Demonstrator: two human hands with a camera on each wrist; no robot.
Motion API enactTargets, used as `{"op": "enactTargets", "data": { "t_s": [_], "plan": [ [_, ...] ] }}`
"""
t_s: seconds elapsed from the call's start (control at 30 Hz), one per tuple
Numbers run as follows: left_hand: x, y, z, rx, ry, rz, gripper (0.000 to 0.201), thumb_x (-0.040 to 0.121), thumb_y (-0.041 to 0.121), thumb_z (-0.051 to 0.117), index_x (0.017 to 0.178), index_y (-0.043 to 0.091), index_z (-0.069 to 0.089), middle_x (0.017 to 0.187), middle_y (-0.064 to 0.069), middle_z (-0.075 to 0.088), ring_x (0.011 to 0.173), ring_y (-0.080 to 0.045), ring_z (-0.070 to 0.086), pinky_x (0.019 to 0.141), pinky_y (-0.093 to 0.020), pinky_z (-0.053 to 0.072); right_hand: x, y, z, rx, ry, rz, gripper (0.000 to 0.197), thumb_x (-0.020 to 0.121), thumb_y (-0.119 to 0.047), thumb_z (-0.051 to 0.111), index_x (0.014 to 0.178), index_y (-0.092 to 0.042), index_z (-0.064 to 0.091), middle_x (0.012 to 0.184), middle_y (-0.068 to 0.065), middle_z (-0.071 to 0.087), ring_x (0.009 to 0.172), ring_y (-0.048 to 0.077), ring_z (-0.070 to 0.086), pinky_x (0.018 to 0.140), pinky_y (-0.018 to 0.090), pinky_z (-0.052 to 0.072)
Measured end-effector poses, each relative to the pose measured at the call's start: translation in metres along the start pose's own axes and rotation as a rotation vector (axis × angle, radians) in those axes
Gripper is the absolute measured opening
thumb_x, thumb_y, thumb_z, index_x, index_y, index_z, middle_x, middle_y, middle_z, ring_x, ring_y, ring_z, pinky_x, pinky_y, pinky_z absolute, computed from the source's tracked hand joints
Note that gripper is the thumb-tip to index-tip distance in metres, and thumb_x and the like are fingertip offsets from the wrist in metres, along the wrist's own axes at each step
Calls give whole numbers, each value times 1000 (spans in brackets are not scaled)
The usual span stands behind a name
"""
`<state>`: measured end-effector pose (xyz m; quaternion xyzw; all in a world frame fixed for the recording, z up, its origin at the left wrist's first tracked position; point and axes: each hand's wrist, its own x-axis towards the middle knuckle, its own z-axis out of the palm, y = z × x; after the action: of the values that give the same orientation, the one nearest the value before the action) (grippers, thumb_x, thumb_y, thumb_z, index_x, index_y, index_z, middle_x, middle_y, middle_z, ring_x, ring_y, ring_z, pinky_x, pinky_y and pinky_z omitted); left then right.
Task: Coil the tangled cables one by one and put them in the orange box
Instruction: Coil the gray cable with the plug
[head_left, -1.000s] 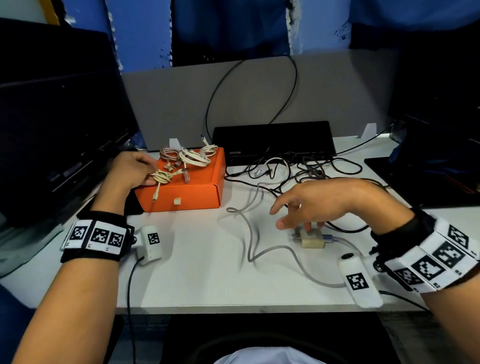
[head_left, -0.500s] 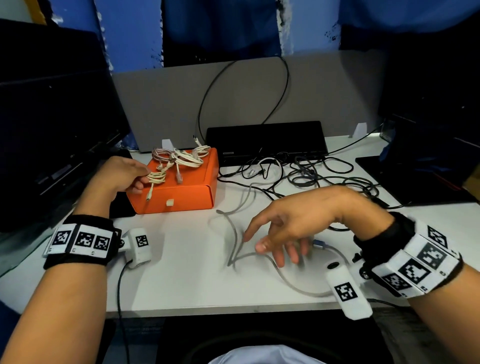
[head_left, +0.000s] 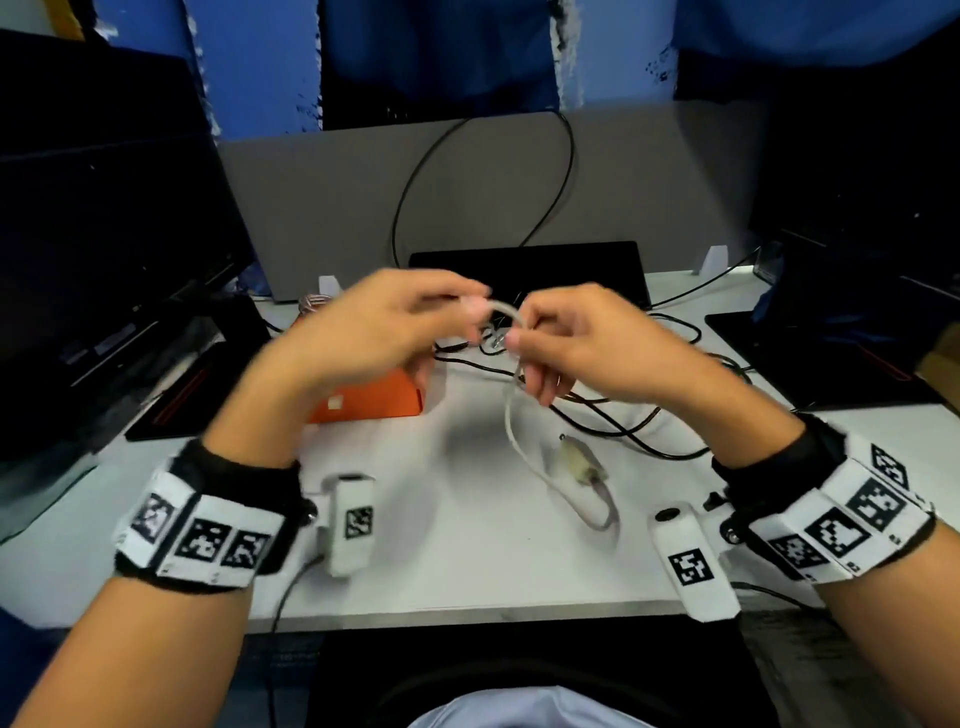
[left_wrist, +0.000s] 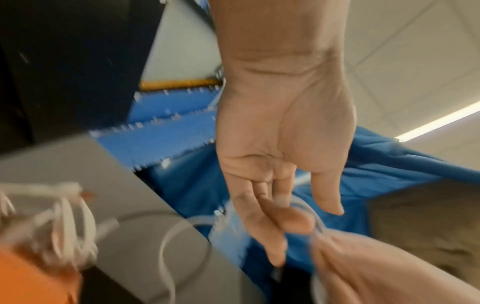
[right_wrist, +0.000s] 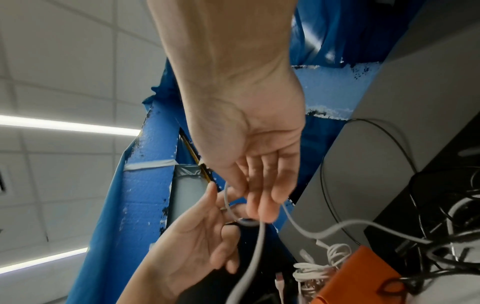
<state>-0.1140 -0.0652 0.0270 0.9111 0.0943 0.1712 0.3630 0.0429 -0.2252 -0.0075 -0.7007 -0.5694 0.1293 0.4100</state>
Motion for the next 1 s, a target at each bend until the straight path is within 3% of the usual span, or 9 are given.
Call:
{"op": "enactTargets", "data": {
  "t_s": [0.07, 0.13, 0.27, 0.4, 0.5, 0.67, 0.73, 0.83, 1.0],
  "plan": [
    [5, 8, 31, -30, -61, 78, 40, 97, 38, 68, 134, 29, 57, 107, 3, 72, 70, -21, 72, 65, -34, 60, 1, -2, -9, 171, 134, 18, 19, 105, -16, 59, 88, -7, 58, 70, 14, 74, 60, 32, 73, 57, 37, 55],
    [11, 5, 49, 2, 60, 104, 52, 95, 38, 71, 141, 33, 47, 118, 4, 69, 78, -23, 75, 75, -44, 62, -1, -3, -18, 272, 203, 29, 18, 106, -16, 57, 90, -7, 54, 71, 18, 74, 58, 31, 70, 54, 33, 52],
    [17, -2, 48, -137, 375, 106, 31, 100, 23, 64, 131, 24, 57, 114, 6, 67, 74, -18, 76, 78, -50, 61, -3, -5, -32, 354, 259, -5, 22, 108, -17, 54, 86, -13, 49, 72, 16, 75, 60, 32, 71, 57, 35, 51],
    [14, -4, 44, 8, 476, 205, 28, 98, 31, 64, 125, 29, 62, 107, 8, 67, 76, -21, 72, 75, -48, 60, -3, -7, -37, 390, 319, -46, 22, 108, -20, 53, 87, -15, 50, 76, 13, 76, 62, 30, 71, 56, 32, 54],
    [15, -5, 47, -26, 347, 123, 35, 95, 42, 66, 127, 27, 61, 97, 7, 69, 76, -19, 70, 78, -48, 59, -4, -10, -43, 433, 378, -66, 21, 109, -22, 52, 90, -15, 52, 83, 15, 78, 66, 30, 73, 58, 31, 55],
    [15, -15, 66, 361, -312, -16, 80, 84, 71, 63, 150, 30, 44, 152, 9, 49, 135, -9, 48, 116, -35, 38, -7, -15, -50, 513, 399, -57, 21, 112, -24, 42, 94, -13, 47, 86, 18, 78, 66, 30, 75, 58, 31, 56],
    [14, -14, 73, 407, -464, 17, 77, 85, 72, 63, 149, 32, 45, 153, 13, 47, 138, -7, 44, 117, -32, 36, -9, -17, -50, 578, 392, -55, 22, 113, -24, 40, 95, -13, 46, 89, 19, 79, 69, 30, 76, 58, 28, 56],
    [11, -8, 75, 205, -497, 59, 43, 95, 48, 67, 133, 27, 61, 137, 14, 61, 127, -1, 54, 111, -25, 41, -10, -19, -50, 700, 388, -58, 21, 113, -24, 38, 98, -13, 47, 94, 18, 79, 79, 28, 79, 62, 26, 58],
    [7, 0, 77, -380, -458, 100, 9, 101, 3, 57, 108, -3, 58, 117, -20, 72, 114, -32, 67, 107, -38, 49, -8, -17, -51, 768, 389, -82, 18, 113, -23, 37, 102, -13, 47, 104, 17, 79, 98, 31, 77, 73, 30, 62]
  ]
}}
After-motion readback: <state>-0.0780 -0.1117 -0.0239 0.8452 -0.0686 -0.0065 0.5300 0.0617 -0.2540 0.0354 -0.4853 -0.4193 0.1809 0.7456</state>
